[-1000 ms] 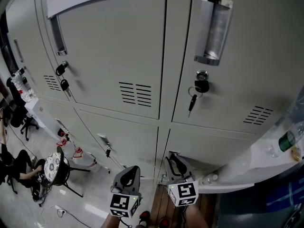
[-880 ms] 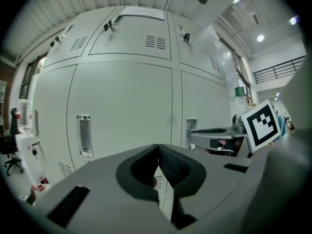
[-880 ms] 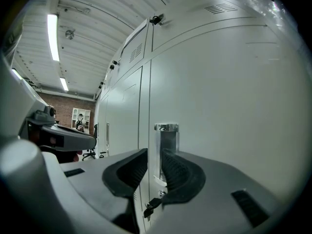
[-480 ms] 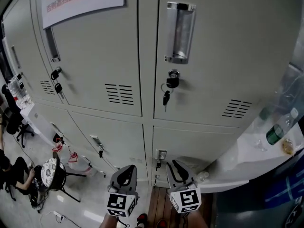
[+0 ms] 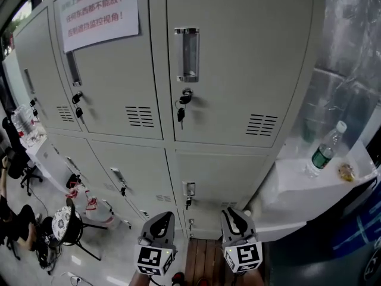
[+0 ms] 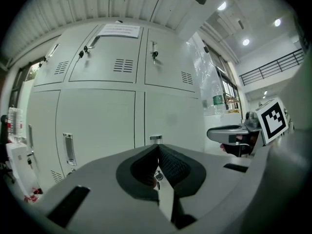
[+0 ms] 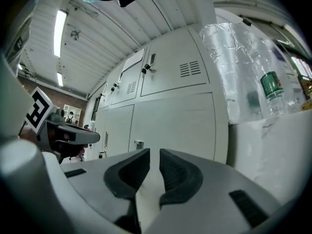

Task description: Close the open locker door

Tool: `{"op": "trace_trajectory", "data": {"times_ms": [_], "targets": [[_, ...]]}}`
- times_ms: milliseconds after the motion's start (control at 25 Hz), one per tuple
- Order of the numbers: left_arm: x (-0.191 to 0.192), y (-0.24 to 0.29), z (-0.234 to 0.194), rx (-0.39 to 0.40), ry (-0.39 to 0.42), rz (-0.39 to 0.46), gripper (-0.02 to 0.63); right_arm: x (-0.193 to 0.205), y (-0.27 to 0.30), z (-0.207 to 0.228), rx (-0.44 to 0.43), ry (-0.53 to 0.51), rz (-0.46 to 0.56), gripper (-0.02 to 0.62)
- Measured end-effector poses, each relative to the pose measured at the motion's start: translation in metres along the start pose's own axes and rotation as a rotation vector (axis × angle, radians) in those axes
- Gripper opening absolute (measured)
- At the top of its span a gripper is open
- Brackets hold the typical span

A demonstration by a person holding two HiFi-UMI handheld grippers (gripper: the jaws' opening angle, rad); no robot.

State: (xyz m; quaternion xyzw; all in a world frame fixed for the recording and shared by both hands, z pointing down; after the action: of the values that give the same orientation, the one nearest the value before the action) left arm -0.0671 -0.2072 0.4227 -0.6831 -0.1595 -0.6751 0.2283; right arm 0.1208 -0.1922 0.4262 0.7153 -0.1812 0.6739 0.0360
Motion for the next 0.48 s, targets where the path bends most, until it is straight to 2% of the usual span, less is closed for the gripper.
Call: {"op": "trace_trajectory", "data": {"times_ms": [480], "targets": [[-0.007,-0.046,0.047,0.016,0.006,-0.006,0.021,-0.009,-0.081,0.001,0.033,-0.028,-0.021,0.034]]}}
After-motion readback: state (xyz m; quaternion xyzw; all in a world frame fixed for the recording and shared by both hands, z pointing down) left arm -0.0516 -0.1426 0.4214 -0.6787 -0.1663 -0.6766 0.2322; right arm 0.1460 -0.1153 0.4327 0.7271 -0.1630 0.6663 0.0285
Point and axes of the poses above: the fingertips, and each gripper's own axes: y forward along the fingers, z to its right, x out of its underside, the point moved 3 cm from there along -y, backward along the fingers, and after that the axes turned 13 degrees about z, right-handed, at the moved point
